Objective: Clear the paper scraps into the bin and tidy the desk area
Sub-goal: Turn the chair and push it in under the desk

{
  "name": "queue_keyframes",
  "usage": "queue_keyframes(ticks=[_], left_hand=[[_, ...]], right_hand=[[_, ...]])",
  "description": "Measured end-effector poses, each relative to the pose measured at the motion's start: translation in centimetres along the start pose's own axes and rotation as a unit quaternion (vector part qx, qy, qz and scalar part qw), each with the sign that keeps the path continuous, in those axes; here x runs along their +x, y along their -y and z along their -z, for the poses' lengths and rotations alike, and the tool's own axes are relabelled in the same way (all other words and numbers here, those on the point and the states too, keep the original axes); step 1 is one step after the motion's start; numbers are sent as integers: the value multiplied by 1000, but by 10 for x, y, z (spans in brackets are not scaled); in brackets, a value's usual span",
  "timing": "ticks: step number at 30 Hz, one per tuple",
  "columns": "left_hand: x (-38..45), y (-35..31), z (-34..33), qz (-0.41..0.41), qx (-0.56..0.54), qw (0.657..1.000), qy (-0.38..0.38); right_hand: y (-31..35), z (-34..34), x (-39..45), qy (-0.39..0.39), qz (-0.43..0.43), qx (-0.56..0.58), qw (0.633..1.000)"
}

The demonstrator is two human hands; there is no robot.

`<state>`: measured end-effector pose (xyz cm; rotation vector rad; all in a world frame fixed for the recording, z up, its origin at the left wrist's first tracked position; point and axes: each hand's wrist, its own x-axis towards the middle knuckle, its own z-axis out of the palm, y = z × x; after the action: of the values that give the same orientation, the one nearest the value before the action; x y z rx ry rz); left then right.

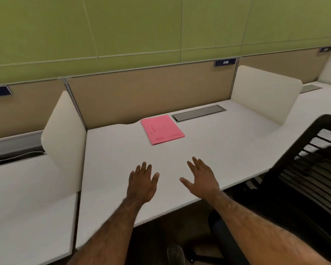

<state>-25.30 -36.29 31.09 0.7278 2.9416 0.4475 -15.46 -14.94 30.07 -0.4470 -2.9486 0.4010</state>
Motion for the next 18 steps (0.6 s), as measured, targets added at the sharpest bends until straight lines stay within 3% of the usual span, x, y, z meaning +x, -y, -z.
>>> queue_keyframes(ticks=[18], left_hand=[[-163, -85, 13, -1, -2, 1000, -23]], right_hand=[[-26, 74, -169, -8, 9, 19, 1000]])
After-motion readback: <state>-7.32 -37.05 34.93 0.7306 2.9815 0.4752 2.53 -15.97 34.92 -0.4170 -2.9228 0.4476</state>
